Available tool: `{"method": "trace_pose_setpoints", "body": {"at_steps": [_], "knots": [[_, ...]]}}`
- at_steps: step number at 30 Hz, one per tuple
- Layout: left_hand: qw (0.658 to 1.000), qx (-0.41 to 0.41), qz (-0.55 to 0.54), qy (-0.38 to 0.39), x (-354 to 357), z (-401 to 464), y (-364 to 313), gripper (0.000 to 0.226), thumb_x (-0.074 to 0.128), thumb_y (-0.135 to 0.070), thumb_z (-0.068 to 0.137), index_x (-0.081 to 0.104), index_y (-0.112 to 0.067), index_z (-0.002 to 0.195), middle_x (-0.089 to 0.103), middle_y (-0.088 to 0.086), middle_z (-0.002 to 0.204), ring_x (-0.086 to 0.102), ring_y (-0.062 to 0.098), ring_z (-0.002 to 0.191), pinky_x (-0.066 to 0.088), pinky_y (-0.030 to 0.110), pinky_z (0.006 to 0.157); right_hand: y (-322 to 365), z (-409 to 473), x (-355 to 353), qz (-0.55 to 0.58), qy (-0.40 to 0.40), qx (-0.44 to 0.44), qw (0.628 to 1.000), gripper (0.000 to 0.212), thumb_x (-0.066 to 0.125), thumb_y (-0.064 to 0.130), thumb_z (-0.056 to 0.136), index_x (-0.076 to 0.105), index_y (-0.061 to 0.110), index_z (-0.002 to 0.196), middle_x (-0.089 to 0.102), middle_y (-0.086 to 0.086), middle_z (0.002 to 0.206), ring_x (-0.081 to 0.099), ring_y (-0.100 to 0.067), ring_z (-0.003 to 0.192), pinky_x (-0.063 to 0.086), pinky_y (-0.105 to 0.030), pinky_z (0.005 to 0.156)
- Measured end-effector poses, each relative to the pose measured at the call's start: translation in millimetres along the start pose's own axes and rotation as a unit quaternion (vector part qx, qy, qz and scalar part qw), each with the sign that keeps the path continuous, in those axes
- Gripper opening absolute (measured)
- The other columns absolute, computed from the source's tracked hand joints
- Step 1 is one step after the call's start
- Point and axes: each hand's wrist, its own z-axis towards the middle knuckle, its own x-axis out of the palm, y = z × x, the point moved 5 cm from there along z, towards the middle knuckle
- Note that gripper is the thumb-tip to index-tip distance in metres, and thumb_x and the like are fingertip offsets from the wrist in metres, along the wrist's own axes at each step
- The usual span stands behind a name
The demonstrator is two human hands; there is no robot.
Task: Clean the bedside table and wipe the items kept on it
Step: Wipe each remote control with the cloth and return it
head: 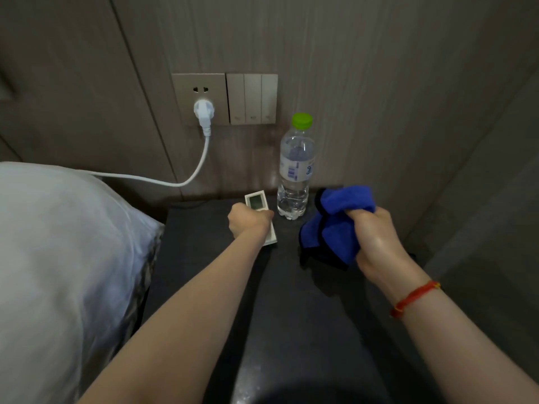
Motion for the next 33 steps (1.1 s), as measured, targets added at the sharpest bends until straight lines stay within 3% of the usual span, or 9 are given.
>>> {"method": "trace_pose_setpoints", "body": {"at_steps": [7, 18, 20, 26, 31, 33], "knots": [[0.997, 0.054, 0.060, -0.017, 26, 10, 4, 0.044, 0.077, -0.027, 0.073, 0.064, -0.005, 0.109, 0.062, 0.014, 0.116, 0.058, 0.029, 0.109, 0.051, 0.039, 0.086, -6, 10, -6, 0.010, 0.005, 0.010, 1.000, 0.023, 0.045, 0.008, 0.093, 0.059, 0.020, 0.079, 0.062, -0.003, 0.090, 0.058, -0.025, 0.097, 0.046, -0.042, 0.089], [0.994, 0.053, 0.095, 0.009, 33, 8, -1, 0.054, 0.077, -0.028, 0.073, 0.056, -0.002, 0.115, 0.055, 0.016, 0.123, 0.051, 0.031, 0.117, 0.048, 0.041, 0.094, -12, 9, -2, 0.017, 0.016, 0.036, 0.999, 0.015, 0.047, 0.011, 0.092, 0.058, 0.020, 0.085, 0.062, -0.006, 0.099, 0.058, -0.024, 0.100, 0.044, -0.042, 0.093], [0.994, 0.056, 0.097, 0.015, 27, 6, -4, 0.047, 0.071, -0.024, 0.078, 0.054, -0.002, 0.117, 0.054, 0.017, 0.125, 0.051, 0.032, 0.117, 0.047, 0.041, 0.095, -12, 6, 0, 0.010, 0.017, 0.039, 0.999, 0.014, 0.048, 0.012, 0.092, 0.058, 0.020, 0.087, 0.062, -0.008, 0.104, 0.058, -0.025, 0.100, 0.045, -0.042, 0.094], [0.998, 0.054, -0.024, -0.011, -22, -14, -14, 0.041, 0.054, -0.008, 0.085, 0.054, -0.003, 0.125, 0.056, 0.018, 0.128, 0.054, 0.032, 0.117, 0.045, 0.035, 0.097, -2, -12, 16, 0.005, 0.036, 0.039, 0.999, 0.017, 0.049, 0.012, 0.091, 0.058, 0.022, 0.081, 0.061, -0.001, 0.089, 0.057, -0.014, 0.083, 0.043, -0.038, 0.082], [0.989, 0.063, -0.131, -0.010, -86, -50, -10, 0.033, 0.048, -0.001, 0.085, 0.062, -0.006, 0.114, 0.064, 0.018, 0.114, 0.059, 0.032, 0.109, 0.049, 0.040, 0.097, 19, -50, 49, 0.006, 0.077, 0.022, 0.997, 0.020, 0.049, 0.007, 0.089, 0.060, 0.020, 0.079, 0.064, -0.006, 0.095, 0.060, -0.026, 0.098, 0.045, -0.044, 0.093], [0.986, 0.069, -0.150, 0.018, -111, -64, -8, 0.030, 0.047, -0.001, 0.087, 0.064, -0.007, 0.111, 0.066, 0.017, 0.106, 0.062, 0.030, 0.101, 0.050, 0.040, 0.089, 28, -71, 64, 0.003, 0.095, -0.003, 0.996, 0.031, 0.047, 0.002, 0.089, 0.063, 0.020, 0.069, 0.067, -0.005, 0.086, 0.061, -0.027, 0.097, 0.044, -0.046, 0.097]]}}
